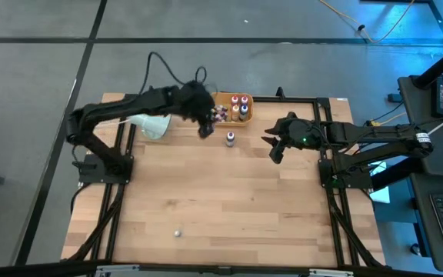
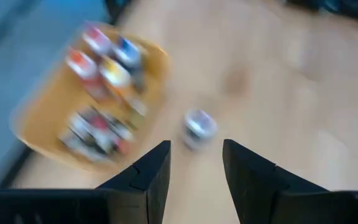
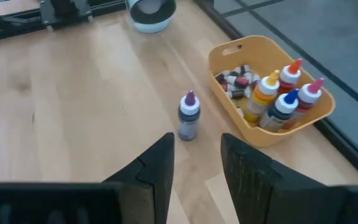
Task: Pick & Place food coloring
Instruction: Put the black food coloring bottle into the yellow bin
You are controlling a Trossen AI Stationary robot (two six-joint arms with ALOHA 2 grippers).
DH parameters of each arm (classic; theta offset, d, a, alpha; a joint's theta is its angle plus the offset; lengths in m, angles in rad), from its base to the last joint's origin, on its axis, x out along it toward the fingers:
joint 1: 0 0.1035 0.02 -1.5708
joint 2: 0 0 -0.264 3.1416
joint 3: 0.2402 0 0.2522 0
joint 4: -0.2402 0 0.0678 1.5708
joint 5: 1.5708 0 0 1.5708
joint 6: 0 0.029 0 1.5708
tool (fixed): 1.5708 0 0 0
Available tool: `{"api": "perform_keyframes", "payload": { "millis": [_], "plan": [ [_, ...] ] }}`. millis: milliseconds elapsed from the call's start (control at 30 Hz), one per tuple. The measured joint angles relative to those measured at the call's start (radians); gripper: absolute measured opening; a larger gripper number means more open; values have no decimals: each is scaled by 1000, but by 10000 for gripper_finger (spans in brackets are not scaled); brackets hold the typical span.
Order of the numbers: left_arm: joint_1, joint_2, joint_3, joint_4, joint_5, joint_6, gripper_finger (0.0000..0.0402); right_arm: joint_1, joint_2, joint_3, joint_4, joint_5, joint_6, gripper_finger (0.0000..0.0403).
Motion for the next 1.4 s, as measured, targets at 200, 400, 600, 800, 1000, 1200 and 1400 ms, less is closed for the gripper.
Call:
{"api": "perform_keyframes", "payload": {
  "millis": [200, 400, 600, 800, 1000, 1200, 1400],
  "plan": [
    [-204, -62, 0, -274, -10, -231, 140, 0, 0, 0, 0, -15, 2, 134],
    [-422, -43, 0, -434, -18, -565, 139, 0, 0, 0, 0, -20, 26, 134],
    [-619, -6, 0, -465, -111, -819, 144, 1, 0, 0, 0, -29, 29, 134],
    [-770, 63, 0, -464, -136, -1008, 150, 2, 0, 0, 0, -46, 27, 134],
    [-864, 173, 0, -466, -66, -1187, 180, 2, 0, 0, 0, -45, 27, 134],
    [-920, 294, 0, -463, -27, -1282, 234, 2, 0, 0, 9, -44, 27, 134],
    [-965, 383, 0, -446, 70, -1358, 251, 2, 0, 0, 16, -43, 26, 134]
  ]
}}
